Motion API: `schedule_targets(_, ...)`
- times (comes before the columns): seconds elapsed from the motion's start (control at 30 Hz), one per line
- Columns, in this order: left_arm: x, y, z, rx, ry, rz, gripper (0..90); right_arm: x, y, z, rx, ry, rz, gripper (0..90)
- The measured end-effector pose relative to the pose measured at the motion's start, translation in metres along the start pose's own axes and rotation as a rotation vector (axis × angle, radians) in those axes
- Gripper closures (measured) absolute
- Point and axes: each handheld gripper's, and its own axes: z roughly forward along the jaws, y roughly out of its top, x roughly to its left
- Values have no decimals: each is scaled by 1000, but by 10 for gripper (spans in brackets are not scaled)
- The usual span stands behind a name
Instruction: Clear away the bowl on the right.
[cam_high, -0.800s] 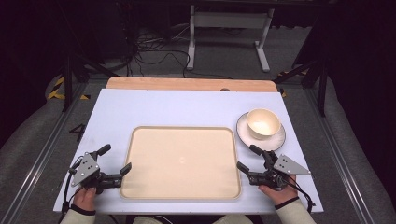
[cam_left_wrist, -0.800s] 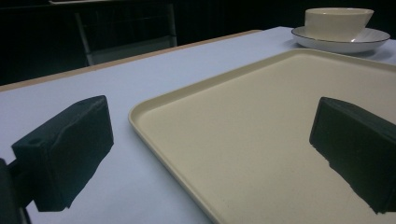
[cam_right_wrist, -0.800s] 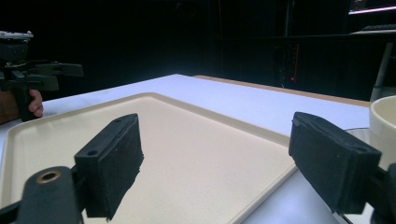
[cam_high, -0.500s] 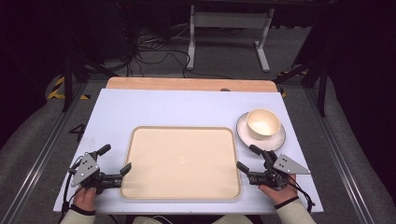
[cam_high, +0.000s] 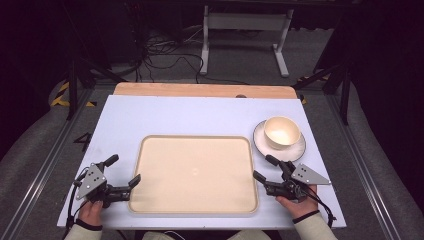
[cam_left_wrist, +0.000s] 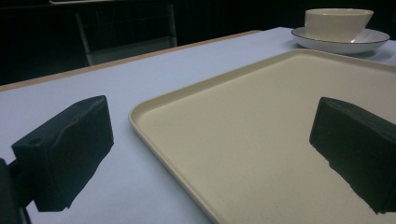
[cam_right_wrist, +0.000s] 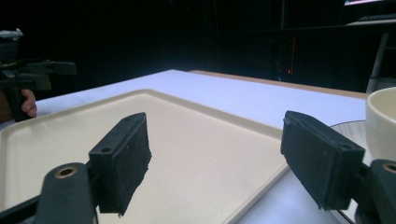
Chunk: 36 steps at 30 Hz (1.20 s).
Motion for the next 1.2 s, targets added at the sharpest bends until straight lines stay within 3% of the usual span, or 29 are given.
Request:
schedule_targets(0.13,0,0,0,0,1,0,3,2,2,3,25,13,-18,240)
schedule_targets(0.37,0,0,0,0,0,2,3,7,21,3,7,15,-34,246)
schedule_targets(0.57,0,0,0,1,0,1,3,12,34,6,64,40,-28,262)
schedule_targets(1.2,0,0,0,1,1,-1,3,16,74,9,14,62,-57,346)
